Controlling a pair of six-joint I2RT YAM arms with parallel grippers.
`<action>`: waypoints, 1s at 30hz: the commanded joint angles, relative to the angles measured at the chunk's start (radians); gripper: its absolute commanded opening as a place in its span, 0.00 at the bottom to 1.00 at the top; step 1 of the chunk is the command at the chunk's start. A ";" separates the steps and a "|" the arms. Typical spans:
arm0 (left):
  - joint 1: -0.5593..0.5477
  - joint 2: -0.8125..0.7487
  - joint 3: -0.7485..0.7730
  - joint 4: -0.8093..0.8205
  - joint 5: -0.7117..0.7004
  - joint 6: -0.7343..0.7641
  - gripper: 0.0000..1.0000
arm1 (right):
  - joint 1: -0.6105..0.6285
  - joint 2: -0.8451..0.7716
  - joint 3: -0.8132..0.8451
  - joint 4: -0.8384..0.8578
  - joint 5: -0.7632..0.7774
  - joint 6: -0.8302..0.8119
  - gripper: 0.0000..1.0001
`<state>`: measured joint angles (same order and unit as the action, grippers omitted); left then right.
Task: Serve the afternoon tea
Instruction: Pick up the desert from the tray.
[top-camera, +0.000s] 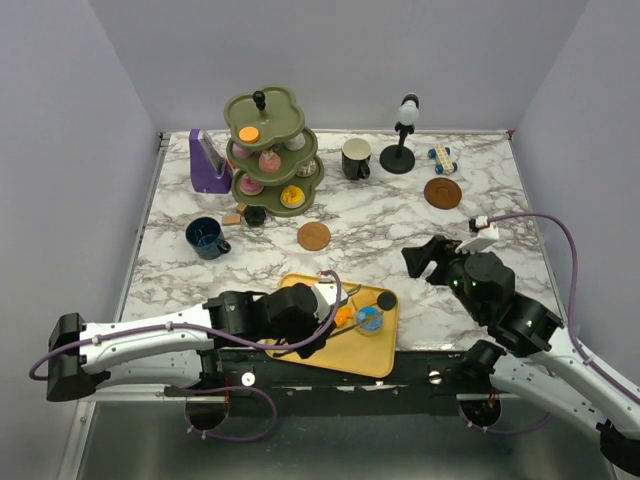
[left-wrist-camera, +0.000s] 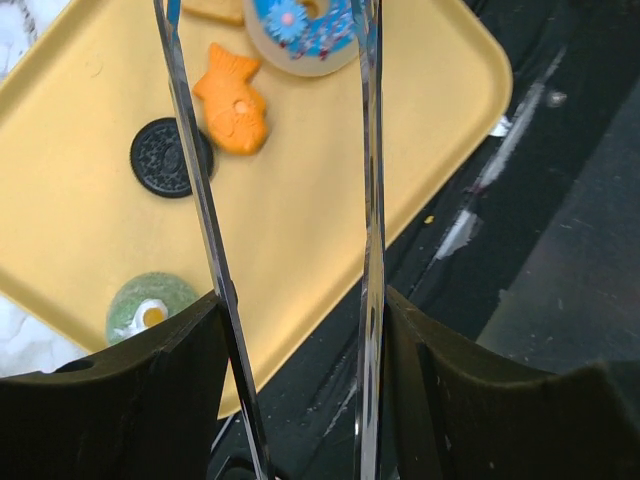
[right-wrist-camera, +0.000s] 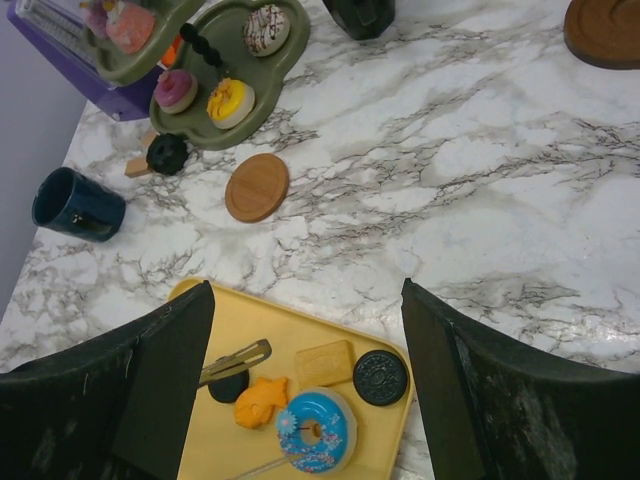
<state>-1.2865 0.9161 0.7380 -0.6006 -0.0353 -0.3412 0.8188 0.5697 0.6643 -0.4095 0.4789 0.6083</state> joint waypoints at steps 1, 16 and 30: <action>-0.014 0.028 0.031 -0.025 -0.148 -0.082 0.65 | 0.001 -0.015 0.013 -0.046 0.040 -0.005 0.83; -0.014 -0.087 0.021 -0.361 -0.268 -0.422 0.62 | 0.002 -0.015 -0.006 -0.017 0.022 -0.008 0.83; -0.014 -0.112 0.022 -0.332 -0.211 -0.494 0.63 | 0.002 -0.040 -0.022 -0.015 0.013 -0.004 0.83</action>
<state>-1.2938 0.8490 0.7433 -0.9581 -0.2596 -0.8101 0.8188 0.5400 0.6529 -0.4221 0.4862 0.6086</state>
